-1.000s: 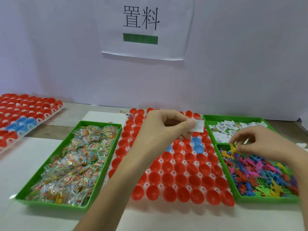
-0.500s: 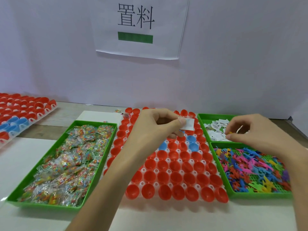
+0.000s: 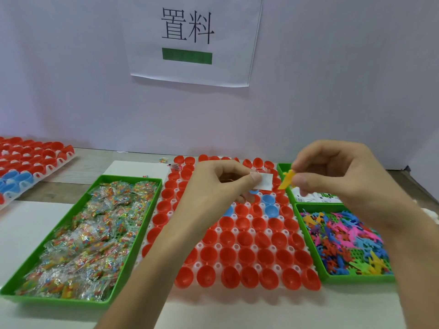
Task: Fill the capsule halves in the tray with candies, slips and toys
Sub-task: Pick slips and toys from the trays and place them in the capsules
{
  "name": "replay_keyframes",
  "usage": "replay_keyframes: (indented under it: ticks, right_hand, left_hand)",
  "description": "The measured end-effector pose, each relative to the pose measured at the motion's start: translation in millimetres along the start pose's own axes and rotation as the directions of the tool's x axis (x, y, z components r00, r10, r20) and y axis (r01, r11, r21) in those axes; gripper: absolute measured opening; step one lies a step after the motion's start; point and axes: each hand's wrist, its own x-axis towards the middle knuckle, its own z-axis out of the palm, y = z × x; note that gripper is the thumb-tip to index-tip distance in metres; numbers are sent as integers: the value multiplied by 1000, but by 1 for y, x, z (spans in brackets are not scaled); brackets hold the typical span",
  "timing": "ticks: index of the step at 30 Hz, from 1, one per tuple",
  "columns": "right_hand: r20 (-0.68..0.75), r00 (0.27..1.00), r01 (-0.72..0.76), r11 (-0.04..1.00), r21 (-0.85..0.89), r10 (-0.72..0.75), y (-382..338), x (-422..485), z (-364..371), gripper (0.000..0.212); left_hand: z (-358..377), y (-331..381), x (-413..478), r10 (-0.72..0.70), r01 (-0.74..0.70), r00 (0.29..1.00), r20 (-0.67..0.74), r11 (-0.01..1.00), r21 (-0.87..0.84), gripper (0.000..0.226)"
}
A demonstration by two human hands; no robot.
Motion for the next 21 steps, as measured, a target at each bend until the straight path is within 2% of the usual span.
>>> replay_keyframes:
  ticks: [5,9,12,18,21]
  right_hand:
    - [-26,1000,-1,998,60,3,-1,7,22,15]
    - [-107,994,-15,998,65,22,1,10,30,18]
    - [-113,993,-23,998,53,29,-1,10,31,22]
    - [-168,985,-41,998,48,49,0,10,30,27]
    - [-190,979,-67,997,28,71,1,10,31,33]
  left_hand:
    - [1,2,-3,15,-11,999,32,992,-126,11]
    - [0,3,-2,-54,111,985,164,925,-363,23]
    - [-2,4,-2,-65,168,971,232,873,-458,26]
    - [1,5,-3,-42,148,972,231,875,-462,33]
    - [3,3,-2,-6,71,987,158,912,-405,25]
